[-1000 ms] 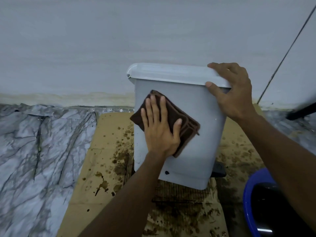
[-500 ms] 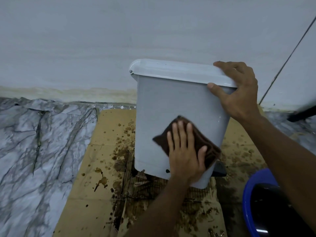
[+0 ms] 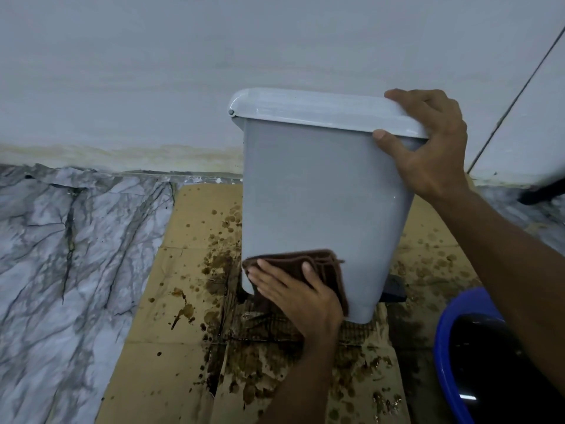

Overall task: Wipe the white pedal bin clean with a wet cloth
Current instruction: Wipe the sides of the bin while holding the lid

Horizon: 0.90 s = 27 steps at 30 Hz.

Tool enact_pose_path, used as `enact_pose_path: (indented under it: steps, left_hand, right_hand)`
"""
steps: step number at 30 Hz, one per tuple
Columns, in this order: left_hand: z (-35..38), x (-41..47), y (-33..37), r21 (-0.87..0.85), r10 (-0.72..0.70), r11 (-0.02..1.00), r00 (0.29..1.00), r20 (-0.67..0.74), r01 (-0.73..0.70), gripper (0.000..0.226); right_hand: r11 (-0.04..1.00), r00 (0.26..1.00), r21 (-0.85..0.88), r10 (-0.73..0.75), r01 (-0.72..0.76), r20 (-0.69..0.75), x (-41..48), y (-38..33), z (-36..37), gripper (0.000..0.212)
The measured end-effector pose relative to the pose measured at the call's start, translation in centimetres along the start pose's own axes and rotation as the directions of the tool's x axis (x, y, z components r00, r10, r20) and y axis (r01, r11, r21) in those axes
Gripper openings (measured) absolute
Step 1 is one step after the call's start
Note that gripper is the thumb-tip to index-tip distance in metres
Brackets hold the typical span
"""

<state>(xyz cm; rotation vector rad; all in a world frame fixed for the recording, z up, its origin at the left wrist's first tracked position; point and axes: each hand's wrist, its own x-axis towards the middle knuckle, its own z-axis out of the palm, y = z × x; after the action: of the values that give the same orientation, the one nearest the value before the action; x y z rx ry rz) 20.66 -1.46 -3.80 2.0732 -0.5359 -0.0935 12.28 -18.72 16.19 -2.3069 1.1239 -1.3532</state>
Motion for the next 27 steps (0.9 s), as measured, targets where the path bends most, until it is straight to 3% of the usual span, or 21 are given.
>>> enact_pose_path:
  steps: [3, 6, 8, 10, 12, 14, 16, 19, 23, 25, 27]
  left_hand:
    - [0.4, -1.4, 1.3, 0.026, 0.185, 0.982, 0.981, 0.063, -0.186, 0.080]
    - [0.3, 1.9, 2.6, 0.031, 0.473, 0.878, 0.875, 0.105, -0.478, 0.079]
    - [-0.1, 4.6, 2.7, 0.035, 0.520, 0.852, 0.851, 0.067, -0.523, 0.079]
    - [-0.3, 6.1, 2.2, 0.030, 0.422, 0.906, 0.907, -0.005, -0.422, 0.079]
    - [-0.3, 6.0, 1.4, -0.025, 0.197, 0.980, 0.977, -0.079, -0.199, 0.079]
    - [-0.2, 4.4, 0.8, -0.117, -0.059, 0.992, 0.995, -0.080, 0.049, 0.080]
    - [0.0, 1.6, 0.6, -0.124, -0.138, 0.983, 0.990, -0.037, 0.132, 0.081]
    - [0.2, -2.0, 0.2, -0.018, 0.118, 0.993, 0.992, 0.052, -0.117, 0.080]
    - [0.4, 1.3, 2.5, 0.020, 0.519, 0.850, 0.845, 0.129, -0.526, 0.078]
    - [0.1, 4.9, 4.2, 0.027, 0.606, 0.792, 0.790, 0.091, -0.610, 0.078]
    - [-0.3, 8.4, 5.1, 0.063, 0.598, 0.799, 0.801, 0.015, -0.598, 0.078]
  right_hand:
    - [1.000, 1.000, 0.006, 0.010, -0.010, 0.010, 0.0, -0.1, -0.1, 0.050]
    - [1.000, 1.000, 0.010, 0.018, -0.018, 0.023, 0.1, -0.1, -0.2, 0.050]
    - [1.000, 1.000, 0.011, 0.016, -0.016, 0.024, 0.2, -0.2, -0.2, 0.050]
    - [1.000, 1.000, 0.009, 0.020, -0.021, 0.017, 0.1, -0.3, -0.2, 0.050]
    - [1.000, 1.000, 0.013, 0.018, -0.018, 0.010, 0.0, -0.5, -0.1, 0.050]
    - [1.000, 1.000, 0.012, 0.010, -0.010, 0.008, -0.1, -0.6, -0.1, 0.050]
    - [1.000, 1.000, 0.013, 0.009, -0.009, 0.005, -0.2, -0.5, -0.2, 0.050]
    - [1.000, 1.000, 0.013, 0.016, -0.016, 0.005, -0.1, -0.6, -0.3, 0.050]
    - [1.000, 1.000, 0.011, 0.026, -0.026, 0.007, -0.2, -0.5, -0.2, 0.050]
    - [0.999, 0.999, 0.018, 0.040, -0.040, 0.000, -0.1, -0.6, -0.2, 0.051]
    - [0.999, 0.999, 0.017, 0.044, -0.044, 0.002, 0.1, -0.7, -0.1, 0.051]
